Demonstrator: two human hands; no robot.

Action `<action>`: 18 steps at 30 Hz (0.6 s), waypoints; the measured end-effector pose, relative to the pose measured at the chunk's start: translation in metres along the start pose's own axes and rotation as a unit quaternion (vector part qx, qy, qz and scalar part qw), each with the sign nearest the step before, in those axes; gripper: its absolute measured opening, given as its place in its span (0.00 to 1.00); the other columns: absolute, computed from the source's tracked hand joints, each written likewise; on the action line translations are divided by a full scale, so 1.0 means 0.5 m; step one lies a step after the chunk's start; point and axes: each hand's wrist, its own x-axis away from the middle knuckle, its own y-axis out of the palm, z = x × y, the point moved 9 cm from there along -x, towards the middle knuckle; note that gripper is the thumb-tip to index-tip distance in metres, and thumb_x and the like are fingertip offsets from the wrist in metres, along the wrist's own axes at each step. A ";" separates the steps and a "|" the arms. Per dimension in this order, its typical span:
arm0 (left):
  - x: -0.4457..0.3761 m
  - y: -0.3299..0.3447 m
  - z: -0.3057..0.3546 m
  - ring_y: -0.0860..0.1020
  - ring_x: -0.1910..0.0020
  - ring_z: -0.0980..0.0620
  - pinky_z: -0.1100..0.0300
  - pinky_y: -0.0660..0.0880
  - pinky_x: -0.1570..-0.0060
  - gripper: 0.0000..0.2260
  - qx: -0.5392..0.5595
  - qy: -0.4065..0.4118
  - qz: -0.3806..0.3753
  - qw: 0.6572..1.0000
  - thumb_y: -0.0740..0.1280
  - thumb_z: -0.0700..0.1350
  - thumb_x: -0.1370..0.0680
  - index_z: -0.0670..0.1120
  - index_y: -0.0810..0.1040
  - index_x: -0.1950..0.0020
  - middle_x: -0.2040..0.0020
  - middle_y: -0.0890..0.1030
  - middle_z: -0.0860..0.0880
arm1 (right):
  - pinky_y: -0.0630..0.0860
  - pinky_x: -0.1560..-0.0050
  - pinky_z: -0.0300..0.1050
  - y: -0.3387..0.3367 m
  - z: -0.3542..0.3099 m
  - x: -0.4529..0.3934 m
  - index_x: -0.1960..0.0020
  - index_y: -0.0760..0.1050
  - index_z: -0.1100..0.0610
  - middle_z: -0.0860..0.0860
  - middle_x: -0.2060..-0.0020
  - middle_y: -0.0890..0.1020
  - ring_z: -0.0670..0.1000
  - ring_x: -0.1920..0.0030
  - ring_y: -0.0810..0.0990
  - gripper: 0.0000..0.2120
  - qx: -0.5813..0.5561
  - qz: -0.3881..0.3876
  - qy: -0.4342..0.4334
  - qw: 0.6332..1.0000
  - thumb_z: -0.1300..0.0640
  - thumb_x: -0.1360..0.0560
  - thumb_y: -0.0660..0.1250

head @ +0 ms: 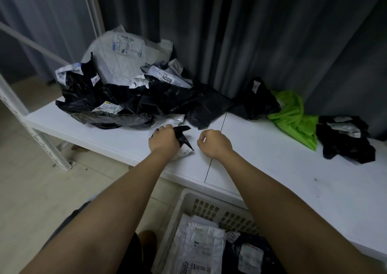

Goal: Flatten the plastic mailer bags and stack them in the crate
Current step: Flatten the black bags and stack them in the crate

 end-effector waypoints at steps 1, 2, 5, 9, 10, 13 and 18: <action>0.002 -0.008 0.005 0.72 0.40 0.39 0.49 0.70 0.50 0.16 0.008 0.005 0.010 1.000 0.60 0.44 0.22 0.39 0.68 0.37 0.39 0.73 0.39 | 0.73 0.55 0.44 0.000 0.006 -0.001 0.50 0.78 0.56 0.53 0.52 0.82 0.56 0.53 0.79 0.09 -0.008 0.000 0.006 1.000 0.55 0.24 0.60; 0.005 -0.017 0.011 0.72 0.40 0.39 0.50 0.70 0.52 0.15 0.020 0.010 0.020 1.000 0.60 0.42 0.22 0.39 0.68 0.37 0.39 0.73 0.40 | 0.73 0.56 0.44 -0.001 0.014 -0.001 0.50 0.78 0.56 0.53 0.53 0.82 0.56 0.53 0.79 0.09 -0.022 0.001 0.013 1.000 0.55 0.23 0.61; 0.012 -0.035 0.036 0.73 0.41 0.39 0.49 0.70 0.52 0.13 0.068 0.021 0.039 0.997 0.59 0.41 0.22 0.40 0.69 0.39 0.40 0.73 0.40 | 0.73 0.56 0.44 -0.007 0.040 0.006 0.51 0.78 0.55 0.52 0.57 0.80 0.55 0.55 0.78 0.10 -0.094 0.014 0.036 0.995 0.52 0.23 0.61; 0.026 -0.042 0.090 0.74 0.45 0.40 0.53 0.68 0.56 0.09 0.138 0.052 0.037 0.988 0.59 0.40 0.23 0.41 0.70 0.44 0.44 0.75 0.42 | 0.68 0.59 0.43 -0.032 0.078 0.032 0.52 0.75 0.55 0.47 0.63 0.77 0.52 0.57 0.75 0.14 -0.199 0.043 0.056 0.977 0.47 0.20 0.57; 0.031 -0.042 0.105 0.74 0.46 0.41 0.54 0.67 0.57 0.08 0.159 0.059 0.034 0.985 0.59 0.39 0.23 0.42 0.70 0.45 0.45 0.75 0.43 | 0.69 0.59 0.43 -0.040 0.091 0.036 0.52 0.74 0.55 0.47 0.64 0.76 0.52 0.57 0.75 0.14 -0.222 0.053 0.061 0.972 0.47 0.19 0.56; 0.045 -0.041 0.158 0.74 0.49 0.43 0.55 0.67 0.56 0.03 0.222 0.085 0.025 0.971 0.59 0.38 0.23 0.45 0.68 0.51 0.49 0.76 0.45 | 0.77 0.47 0.50 -0.070 0.137 0.052 0.47 0.77 0.56 0.49 0.56 0.79 0.53 0.52 0.77 0.12 -0.319 0.076 0.082 0.941 0.51 0.20 0.57; 0.054 -0.008 0.251 0.71 0.58 0.49 0.57 0.66 0.57 0.08 0.340 0.104 -0.018 0.935 0.60 0.37 0.21 0.48 0.65 0.57 0.60 0.73 0.51 | 0.75 0.43 0.49 -0.123 0.206 0.100 0.52 0.76 0.48 0.45 0.55 0.79 0.45 0.54 0.78 0.10 -0.459 0.065 0.087 0.882 0.49 0.18 0.57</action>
